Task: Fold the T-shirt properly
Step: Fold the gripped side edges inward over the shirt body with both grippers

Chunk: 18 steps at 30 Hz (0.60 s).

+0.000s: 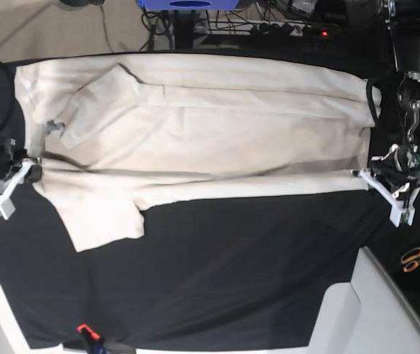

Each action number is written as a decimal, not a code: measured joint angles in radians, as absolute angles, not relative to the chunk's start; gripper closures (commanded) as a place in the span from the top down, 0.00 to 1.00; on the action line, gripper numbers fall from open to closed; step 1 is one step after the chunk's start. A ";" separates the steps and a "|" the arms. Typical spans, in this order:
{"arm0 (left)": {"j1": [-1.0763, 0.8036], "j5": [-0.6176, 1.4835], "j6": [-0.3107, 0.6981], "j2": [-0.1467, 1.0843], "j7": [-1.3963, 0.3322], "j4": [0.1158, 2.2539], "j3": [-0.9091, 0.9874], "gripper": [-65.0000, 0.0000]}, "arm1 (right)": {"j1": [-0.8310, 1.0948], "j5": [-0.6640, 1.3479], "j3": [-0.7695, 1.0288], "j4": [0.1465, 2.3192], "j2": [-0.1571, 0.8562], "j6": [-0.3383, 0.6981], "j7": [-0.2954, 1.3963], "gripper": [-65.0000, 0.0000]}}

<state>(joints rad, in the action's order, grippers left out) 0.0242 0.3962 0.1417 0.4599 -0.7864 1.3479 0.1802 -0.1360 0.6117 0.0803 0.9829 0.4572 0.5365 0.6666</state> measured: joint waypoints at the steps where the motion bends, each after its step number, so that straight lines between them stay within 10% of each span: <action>1: 0.015 0.396 0.141 0.462 -0.786 1.346 0.181 0.00 | -0.125 0.613 0.106 0.992 0.454 0.533 0.676 0.01; 12: -0.025 0.397 0.138 0.408 -0.775 1.340 0.179 0.00 | -0.038 0.599 0.193 1.061 0.393 0.532 0.727 0.03; 18: -0.058 0.395 0.139 0.399 -0.775 1.348 0.179 0.00 | -0.031 0.591 0.197 1.103 0.402 0.532 0.773 0.44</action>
